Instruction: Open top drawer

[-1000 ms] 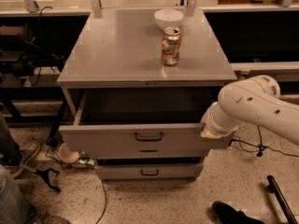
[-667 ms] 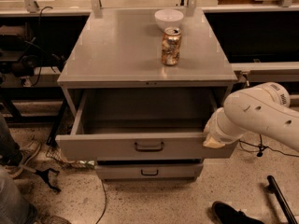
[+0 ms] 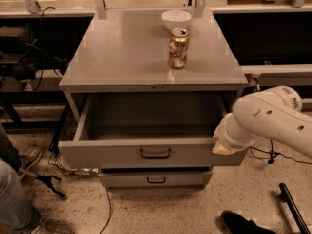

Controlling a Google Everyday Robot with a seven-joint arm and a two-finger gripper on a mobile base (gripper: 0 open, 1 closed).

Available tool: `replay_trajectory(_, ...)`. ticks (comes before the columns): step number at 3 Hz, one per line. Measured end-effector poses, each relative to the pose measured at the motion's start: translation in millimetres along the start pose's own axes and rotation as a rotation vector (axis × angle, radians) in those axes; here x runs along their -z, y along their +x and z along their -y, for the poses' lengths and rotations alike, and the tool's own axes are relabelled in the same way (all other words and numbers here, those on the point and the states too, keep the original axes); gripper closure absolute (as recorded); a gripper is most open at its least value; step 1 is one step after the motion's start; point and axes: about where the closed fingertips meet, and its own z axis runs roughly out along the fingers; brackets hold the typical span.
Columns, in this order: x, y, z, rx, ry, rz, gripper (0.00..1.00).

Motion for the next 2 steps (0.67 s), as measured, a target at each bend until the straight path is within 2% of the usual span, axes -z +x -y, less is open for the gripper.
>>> replay_trajectory(1,12.2,9.6,-27.7,-0.026,-0.028,-0.019,1.00)
replay_trajectory(2,12.2,9.6,-27.8,-0.026,-0.028,-0.019,1.00)
